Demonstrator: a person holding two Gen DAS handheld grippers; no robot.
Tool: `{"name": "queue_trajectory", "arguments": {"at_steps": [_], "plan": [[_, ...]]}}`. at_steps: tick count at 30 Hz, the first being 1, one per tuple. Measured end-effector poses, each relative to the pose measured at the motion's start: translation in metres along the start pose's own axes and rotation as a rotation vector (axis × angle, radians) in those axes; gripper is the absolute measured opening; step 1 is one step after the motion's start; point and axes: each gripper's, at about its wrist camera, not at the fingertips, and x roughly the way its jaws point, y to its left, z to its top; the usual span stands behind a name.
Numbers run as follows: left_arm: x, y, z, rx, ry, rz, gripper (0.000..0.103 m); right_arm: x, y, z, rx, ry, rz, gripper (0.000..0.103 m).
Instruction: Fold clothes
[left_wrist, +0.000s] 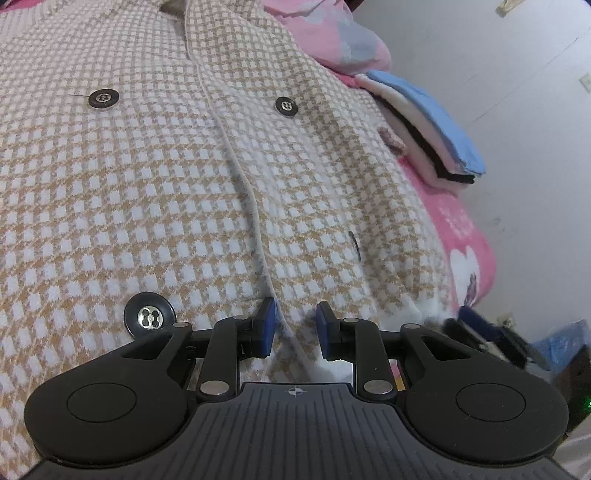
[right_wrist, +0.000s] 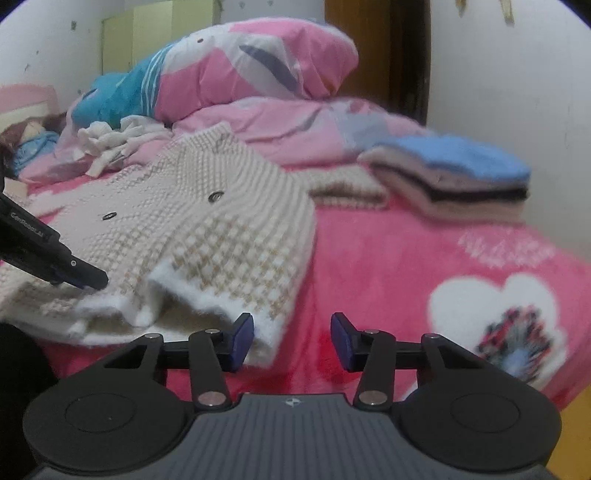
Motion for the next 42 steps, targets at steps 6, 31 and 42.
{"name": "queue_trajectory", "arguments": {"at_steps": [6,31,42], "plan": [[-0.003,0.001,-0.001,-0.019,-0.002,-0.003,0.023,-0.005,0.003,-0.010,-0.019,-0.017,0.036,0.040],[0.005,-0.009,-0.001,0.028,-0.024,-0.005,0.017,0.006,-0.044,-0.027,0.321,-0.086,-0.029,0.021],[-0.020,0.001,0.002,-0.043,-0.050,-0.080,0.002,0.000,-0.040,-0.027,0.338,-0.115,-0.023,0.012]]}}
